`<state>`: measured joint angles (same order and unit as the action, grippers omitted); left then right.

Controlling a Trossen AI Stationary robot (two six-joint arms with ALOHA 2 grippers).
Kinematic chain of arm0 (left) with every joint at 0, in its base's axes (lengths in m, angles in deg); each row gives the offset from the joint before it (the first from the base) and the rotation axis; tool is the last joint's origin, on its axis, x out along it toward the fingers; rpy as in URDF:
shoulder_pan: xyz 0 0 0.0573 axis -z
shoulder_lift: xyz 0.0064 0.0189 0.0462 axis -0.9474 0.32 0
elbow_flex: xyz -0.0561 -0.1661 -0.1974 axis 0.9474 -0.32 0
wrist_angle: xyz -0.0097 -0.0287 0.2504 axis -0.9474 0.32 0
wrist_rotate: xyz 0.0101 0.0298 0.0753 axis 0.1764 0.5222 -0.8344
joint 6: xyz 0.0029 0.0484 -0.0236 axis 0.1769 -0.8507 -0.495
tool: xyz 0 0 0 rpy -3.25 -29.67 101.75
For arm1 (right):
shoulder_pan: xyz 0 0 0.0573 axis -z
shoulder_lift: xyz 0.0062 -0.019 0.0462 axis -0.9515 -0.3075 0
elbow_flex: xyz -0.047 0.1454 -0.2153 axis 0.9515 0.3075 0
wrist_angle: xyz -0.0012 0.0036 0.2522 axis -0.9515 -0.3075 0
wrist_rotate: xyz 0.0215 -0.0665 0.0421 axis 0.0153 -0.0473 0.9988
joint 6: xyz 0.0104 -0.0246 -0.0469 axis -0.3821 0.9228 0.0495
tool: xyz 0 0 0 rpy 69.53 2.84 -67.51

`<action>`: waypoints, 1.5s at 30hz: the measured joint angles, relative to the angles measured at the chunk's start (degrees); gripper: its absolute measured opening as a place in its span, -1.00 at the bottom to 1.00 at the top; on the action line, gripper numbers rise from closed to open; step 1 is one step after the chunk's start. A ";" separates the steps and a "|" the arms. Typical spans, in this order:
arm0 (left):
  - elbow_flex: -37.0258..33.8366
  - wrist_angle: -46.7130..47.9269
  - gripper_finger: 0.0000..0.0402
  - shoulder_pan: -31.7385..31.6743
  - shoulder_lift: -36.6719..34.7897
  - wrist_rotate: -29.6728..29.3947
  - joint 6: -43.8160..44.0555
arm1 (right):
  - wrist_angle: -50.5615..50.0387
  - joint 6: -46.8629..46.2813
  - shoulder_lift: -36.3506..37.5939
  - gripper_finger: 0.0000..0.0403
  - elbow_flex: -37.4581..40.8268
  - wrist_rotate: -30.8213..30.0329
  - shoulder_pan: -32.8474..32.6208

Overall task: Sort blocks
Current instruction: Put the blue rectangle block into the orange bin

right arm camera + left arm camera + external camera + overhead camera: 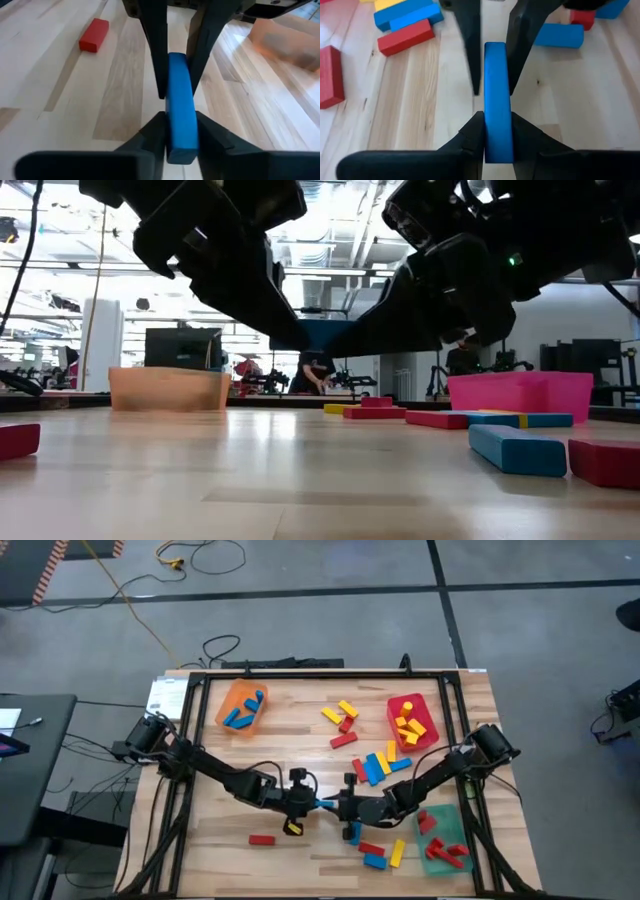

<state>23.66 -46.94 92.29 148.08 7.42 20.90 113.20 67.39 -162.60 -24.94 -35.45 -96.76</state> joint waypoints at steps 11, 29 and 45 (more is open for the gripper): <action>0.00 1.53 -0.69 -0.23 0.00 -0.29 0.13 | 0.33 -1.04 0.00 -0.64 0.00 1.11 0.02; -0.58 29.96 0.01 1.16 -17.50 -12.98 7.72 | -0.13 1.92 0.10 -0.65 -4.86 8.10 7.76; -20.89 37.59 -0.02 11.18 -41.67 -21.51 30.16 | -4.59 7.56 -0.13 -0.65 -21.28 29.17 30.57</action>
<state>2.77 -9.36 103.47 106.41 -14.09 51.07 108.61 74.95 -162.73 -46.22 -6.28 -66.19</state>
